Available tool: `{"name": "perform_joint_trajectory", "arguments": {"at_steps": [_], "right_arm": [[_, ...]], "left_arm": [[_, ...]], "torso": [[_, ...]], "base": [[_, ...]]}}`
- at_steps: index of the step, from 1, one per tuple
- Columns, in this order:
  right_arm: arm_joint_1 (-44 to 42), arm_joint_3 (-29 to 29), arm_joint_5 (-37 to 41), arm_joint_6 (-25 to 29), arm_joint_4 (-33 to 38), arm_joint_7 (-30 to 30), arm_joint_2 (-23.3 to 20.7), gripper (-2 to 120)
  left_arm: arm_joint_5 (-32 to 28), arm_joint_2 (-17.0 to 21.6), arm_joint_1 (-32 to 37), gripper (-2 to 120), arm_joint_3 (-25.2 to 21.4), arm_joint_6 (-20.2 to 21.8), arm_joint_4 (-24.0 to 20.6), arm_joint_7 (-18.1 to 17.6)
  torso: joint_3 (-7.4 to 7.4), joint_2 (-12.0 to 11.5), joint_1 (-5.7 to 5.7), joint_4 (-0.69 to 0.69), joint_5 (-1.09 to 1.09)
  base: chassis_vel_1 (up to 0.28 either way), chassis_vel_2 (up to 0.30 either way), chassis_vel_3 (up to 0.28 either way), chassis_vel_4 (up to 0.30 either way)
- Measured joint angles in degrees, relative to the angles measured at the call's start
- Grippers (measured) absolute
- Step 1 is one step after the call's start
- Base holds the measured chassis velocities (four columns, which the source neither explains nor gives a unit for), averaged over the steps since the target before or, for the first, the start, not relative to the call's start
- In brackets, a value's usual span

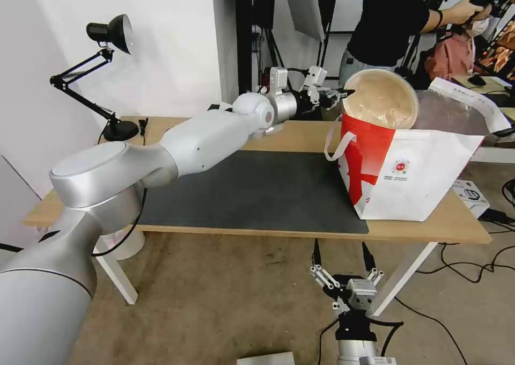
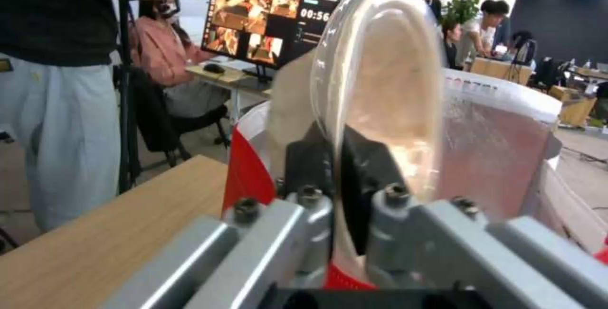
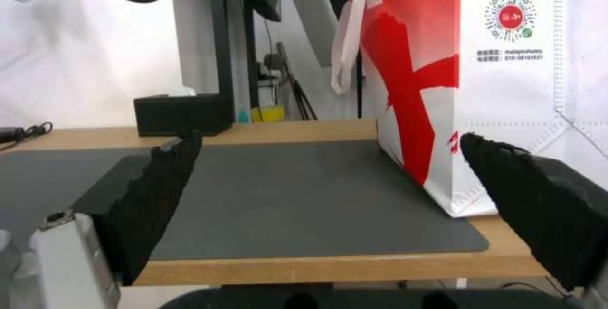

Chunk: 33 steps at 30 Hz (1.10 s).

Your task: Pick up the trash from the table and place it into the takeout bag.

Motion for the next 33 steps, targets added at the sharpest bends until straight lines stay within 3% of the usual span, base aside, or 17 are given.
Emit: {"name": "perform_joint_trajectory", "arguments": {"at_steps": [10, 23, 27, 33], "right_arm": [[0.0, 0.0, 0.0, 0.0, 0.0, 0.0, 0.0, 100], [0.0, 0.0, 0.0, 0.0, 0.0, 0.0, 0.0, 100], [0.0, 0.0, 0.0, 0.0, 0.0, 0.0, 0.0, 100], [0.0, 0.0, 0.0, 0.0, 0.0, 0.0, 0.0, 100]], "left_arm": [[-1.4, 0.2, -0.3, 36, -0.1, -1.5, -0.1, 0.7], [-1.9, -0.6, -0.5, 88, -1.1, -1.9, 0.3, 0.5], [-2.2, -0.7, -0.5, 99, -2.1, -1.8, 0.2, 0.0], [-3.7, -0.8, 0.1, 100, -4.3, -2.4, -1.1, -2.1]], "torso": [[0.0, 0.0, 0.0, 0.0, 0.0], [0.0, 0.0, 0.0, 0.0, 0.0], [0.0, 0.0, 0.0, 0.0, 0.0], [0.0, 0.0, 0.0, 0.0, 0.0]], "base": [[0.0, 0.0, 0.0, 0.0], [0.0, 0.0, 0.0, 0.0], [0.0, 0.0, 0.0, 0.0], [0.0, 0.0, 0.0, 0.0]]}}
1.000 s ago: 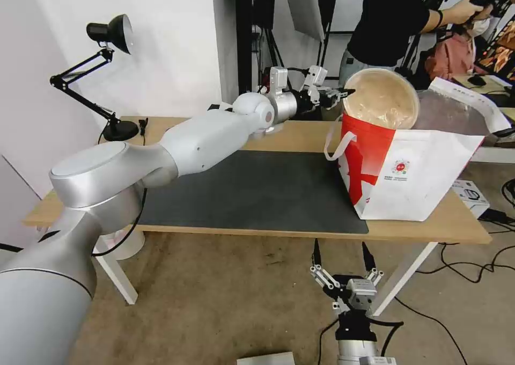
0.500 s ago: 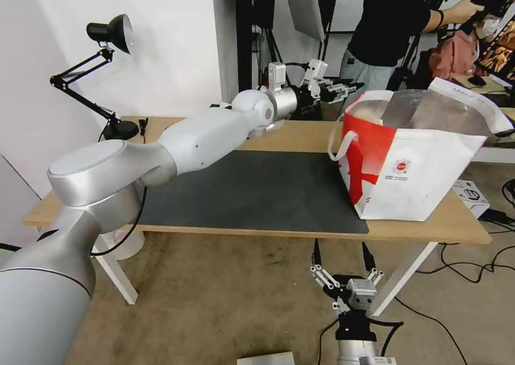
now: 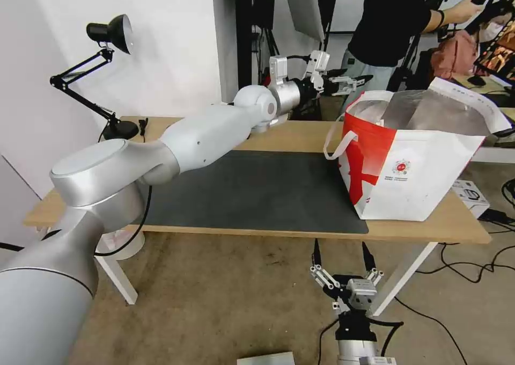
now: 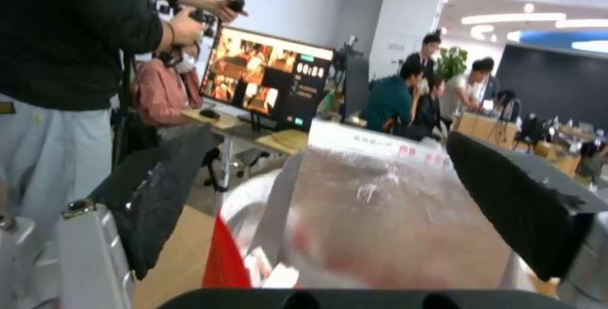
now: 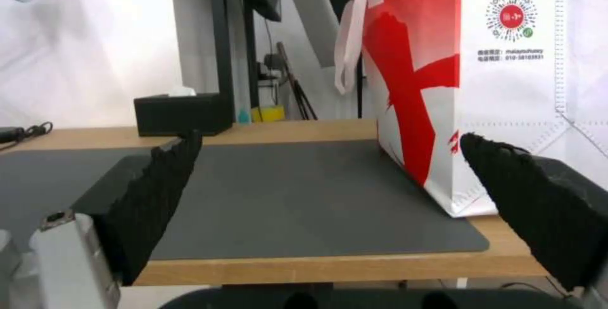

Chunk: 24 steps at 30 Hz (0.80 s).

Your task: Pick up the trash from the table and place it into the takeout bag.

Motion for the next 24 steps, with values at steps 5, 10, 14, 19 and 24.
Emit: {"name": "perform_joint_trajectory", "arguments": {"at_steps": [5, 10, 14, 19, 24], "right_arm": [[0.0, 0.0, 0.0, 0.0, 0.0, 0.0, 0.0, 100], [0.0, 0.0, 0.0, 0.0, 0.0, 0.0, 0.0, 100], [0.0, 0.0, 0.0, 0.0, 0.0, 0.0, 0.0, 100], [0.0, 0.0, 0.0, 0.0, 0.0, 0.0, 0.0, 100], [0.0, 0.0, 0.0, 0.0, 0.0, 0.0, 0.0, 100]], "left_arm": [[0.1, 0.5, 0.0, 100, -2.4, -1.0, -1.5, -2.9], [5.0, 5.2, -0.4, 100, -5.1, -5.6, -8.6, -14.3], [9.2, 9.8, -0.5, 100, -7.4, -7.4, -13.6, -18.2], [13.4, 18.1, -0.4, 100, -10.2, -7.7, -21.2, -22.6], [18.1, 28.3, 0.9, 100, -10.4, -7.8, -29.1, -25.9]], "torso": [[0.0, 0.0, 0.0, -0.02, 0.0], [0.0, 0.0, 0.0, -0.01, 0.0], [0.0, 0.0, 0.0, 0.01, -0.02], [-0.01, 0.0, 0.0, -0.02, -0.01], [0.0, 0.0, 0.0, 0.03, -0.03]], "base": [[0.0, 0.0, 0.0, 0.0], [0.0, 0.0, 0.0, 0.0], [0.0, 0.0, 0.0, 0.0], [0.0, 0.0, 0.0, 0.0], [0.0, 0.0, 0.0, 0.0]]}}
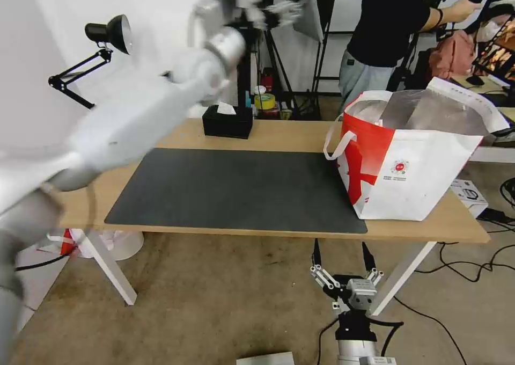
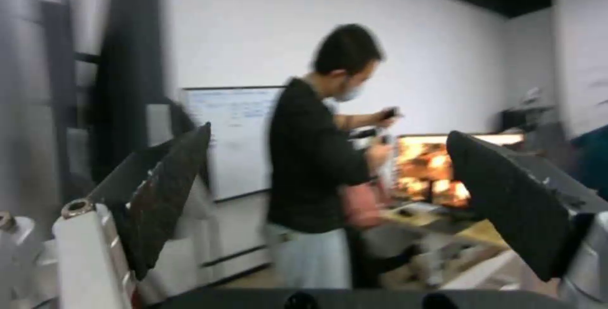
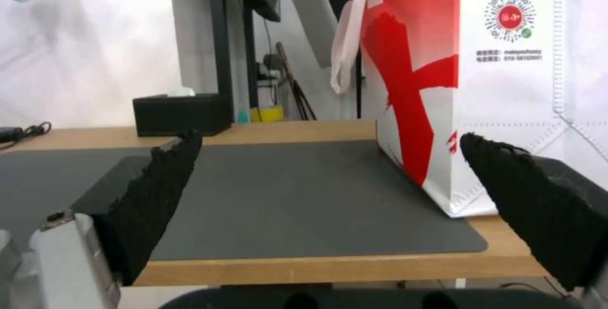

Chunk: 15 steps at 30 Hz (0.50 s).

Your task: Pick up the trash from the table and place it into the takeout bag.

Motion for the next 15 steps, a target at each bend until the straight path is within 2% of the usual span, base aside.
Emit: {"name": "perform_joint_trajectory", "arguments": {"at_steps": [1, 2, 4, 5, 7, 9, 10, 12, 13, 14, 15], "right_arm": [[0.0, 0.0, 0.0, 0.0, 0.0, 0.0, 0.0, 100], [0.0, 0.0, 0.0, 0.0, 0.0, 0.0, 0.0, 100], [0.0, 0.0, 0.0, 0.0, 0.0, 0.0, 0.0, 100], [0.0, 0.0, 0.0, 0.0, 0.0, 0.0, 0.0, 100], [0.0, 0.0, 0.0, 0.0, 0.0, 0.0, 0.0, 100], [0.0, 0.0, 0.0, 0.0, 0.0, 0.0, 0.0, 100], [0.0, 0.0, 0.0, 0.0, 0.0, 0.0, 0.0, 100], [0.0, 0.0, 0.0, 0.0, 0.0, 0.0, 0.0, 100], [0.0, 0.0, 0.0, 0.0, 0.0, 0.0, 0.0, 100], [0.0, 0.0, 0.0, 0.0, 0.0, 0.0, 0.0, 100], [0.0, 0.0, 0.0, 0.0, 0.0, 0.0, 0.0, 100]], "left_arm": [[1.3, 3.6, 1.3, 100, -1.0, 0.1, -3.6, -1.8], [1.3, 3.6, 1.3, 100, -1.0, 0.1, -3.6, -1.8], [4.5, 8.7, 5.1, 100, -4.0, 0.0, -9.2, -4.5], [4.5, 8.7, 5.1, 100, -4.0, 0.0, -9.2, -4.5], [8.1, 14.6, 11.3, 100, -8.9, -0.2, -14.7, -6.0], [11.3, 20.7, 20.1, 100, -17.0, -0.1, -20.0, -6.9], [11.3, 20.7, 20.1, 100, -17.0, -0.1, -20.0, -6.9], [13.8, 26.8, 32.9, 100, -29.5, -0.7, -25.5, -7.0], [14.3, 28.8, 38.6, 100, -32.4, -1.7, -28.2, -7.0], [14.3, 28.8, 38.6, 100, -32.4, -1.7, -28.2, -7.0], [14.7, 30.0, 42.6, 100, -33.6, -2.2, -29.9, -6.9]], "torso": [[0.0, 0.0, 0.0, 0.02, -0.02], [0.0, 0.0, 0.0, 0.02, -0.02], [-0.01, 0.0, -0.01, -0.02, 0.0], [-0.01, 0.0, -0.01, -0.02, 0.0], [0.0, 0.0, 0.0, -0.06, 0.02], [0.0, 0.0, 0.0, -0.05, -0.01], [0.0, 0.0, 0.0, -0.05, -0.01], [-0.02, 0.0, -0.01, 0.05, 0.02], [-0.03, 0.0, -0.02, 0.05, 0.04], [-0.03, 0.0, -0.02, 0.05, 0.04], [-0.03, 0.0, -0.03, 0.07, 0.04]], "base": [[0.0, 0.0, 0.0, 0.0], [0.0, 0.0, 0.0, 0.0], [0.0, 0.0, 0.0, 0.0], [0.0, 0.0, 0.0, 0.0], [0.0, 0.0, 0.0, 0.0], [0.0, 0.0, 0.0, 0.0], [0.0, 0.0, 0.0, 0.0], [0.0, 0.0, 0.0, 0.0], [0.0, 0.0, 0.0, 0.0], [0.0, 0.0, 0.0, 0.0], [0.066, 0.047, 0.02, 0.022]]}}
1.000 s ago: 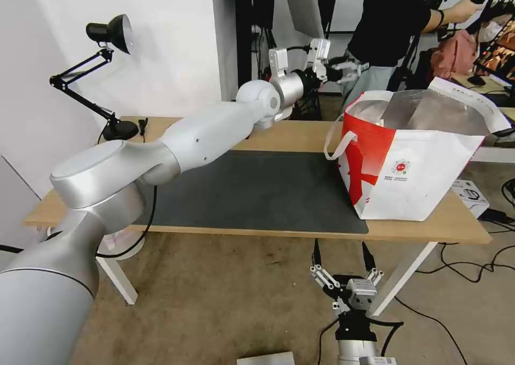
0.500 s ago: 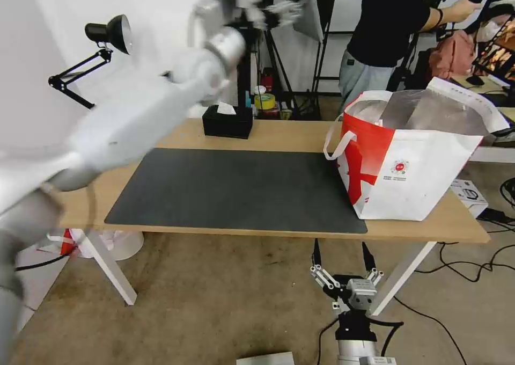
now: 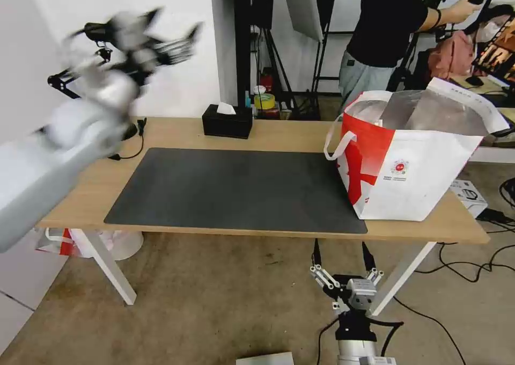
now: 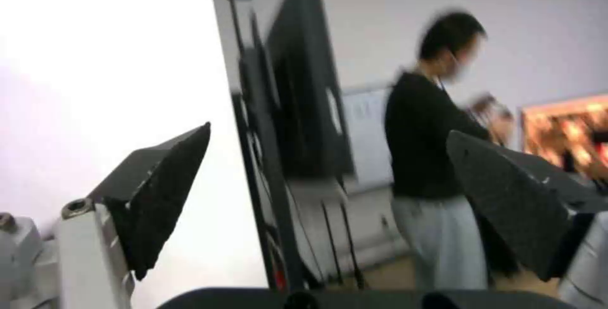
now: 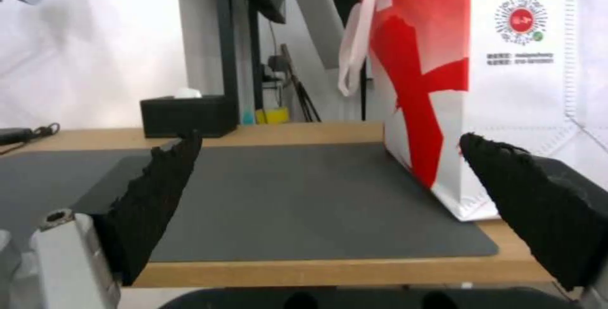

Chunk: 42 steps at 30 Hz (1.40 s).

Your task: Pick up the trash from the table and place it into the takeout bag.

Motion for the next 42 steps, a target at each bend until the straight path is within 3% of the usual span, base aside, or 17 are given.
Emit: {"name": "perform_joint_trajectory", "arguments": {"at_steps": [1, 2, 3, 4, 6, 8, 14, 16, 17, 21, 29, 32, 42], "right_arm": [[0.0, 0.0, 0.0, 0.0, 0.0, 0.0, 0.0, 100], [0.0, 0.0, 0.0, 0.0, 0.0, 0.0, 0.0, 100], [0.0, 0.0, 0.0, 0.0, 0.0, 0.0, 0.0, 100], [0.0, 0.0, 0.0, 0.0, 0.0, 0.0, 0.0, 100], [0.0, 0.0, 0.0, 0.0, 0.0, 0.0, 0.0, 100], [0.0, 0.0, 0.0, 0.0, 0.0, 0.0, 0.0, 100], [0.0, 0.0, 0.0, 0.0, 0.0, 0.0, 0.0, 100], [0.0, 0.0, 0.0, 0.0, 0.0, 0.0, 0.0, 100], [0.0, 0.0, 0.0, 0.0, 0.0, 0.0, 0.0, 100], [0.0, 0.0, 0.0, 0.0, 0.0, 0.0, 0.0, 100], [0.0, 0.0, 0.0, 0.0, 0.0, 0.0, 0.0, 100], [0.0, 0.0, 0.0, 0.0, 0.0, 0.0, 0.0, 100], [0.0, 0.0, 0.0, 0.0, 0.0, 0.0, 0.0, 100]], "left_arm": [[0.5, 1.1, 4.0, 100, -0.8, -0.4, -1.6, 0.1], [1.7, 2.3, 10.0, 100, -2.1, -1.6, -4.1, -0.1], [1.7, 2.3, 10.0, 100, -2.1, -1.6, -4.1, -0.1], [2.8, 2.5, 14.5, 100, -4.7, -2.5, -5.5, -0.8], [4.3, 1.5, 21.4, 100, -10.2, -2.6, -7.8, -2.1], [4.9, 0.6, 23.8, 100, -12.0, -2.5, -8.8, -3.3], [10.2, -6.4, 36.5, 100, -19.9, -1.4, -14.0, -7.9], [12.1, -10.0, 42.7, 100, -22.9, -1.1, -15.8, -8.2], [12.1, -10.0, 42.7, 100, -22.9, -1.1, -15.8, -8.2], [17.5, -17.7, 54.2, 100, -27.4, -1.4, -19.6, -6.4], [26.9, -26.6, 63.1, 100, -29.8, -3.7, -23.0, -3.7], [34.4, -32.7, 67.8, 100, -29.9, -6.5, -23.5, -3.1], [42.9, -43.3, 72.7, 100, -29.8, -11.2, -22.2, -3.4]], "torso": [[0.01, 0.0, 0.0, 0.01, -0.05], [0.02, 0.0, 0.0, -0.09, -0.08], [0.02, 0.0, 0.0, -0.09, -0.08], [0.02, 0.0, 0.01, -0.12, 0.02], [0.03, 0.0, 0.03, -0.12, 0.0], [0.02, 0.0, 0.03, -0.11, 0.02], [0.02, 0.0, 0.02, -0.11, 0.01], [0.03, 0.0, 0.03, -0.11, 0.01], [0.03, 0.0, 0.03, -0.11, 0.01], [0.02, 0.0, 0.02, -0.09, 0.01], [0.02, 0.0, 0.02, -0.1, 0.0], [0.02, 0.0, 0.02, -0.1, 0.0], [0.03, 0.0, 0.03, -0.09, 0.0]], "base": [[0.066, -0.006, 0.006, 0.022], [0.0, 0.0, 0.0, 0.0], [0.0, 0.0, 0.0, 0.0], [0.0, 0.0, 0.0, 0.0], [0.0, 0.0, 0.0, 0.0], [0.0, 0.0, 0.0, 0.0], [0.0, 0.0, 0.0, 0.0], [0.0, 0.0, 0.0, 0.0], [0.0, 0.0, 0.0, 0.0], [0.0, 0.0, 0.0, 0.0], [0.0, 0.0, 0.0, 0.0], [0.0, 0.0, 0.0, 0.0], [0.0, 0.0, 0.0, 0.0]]}}
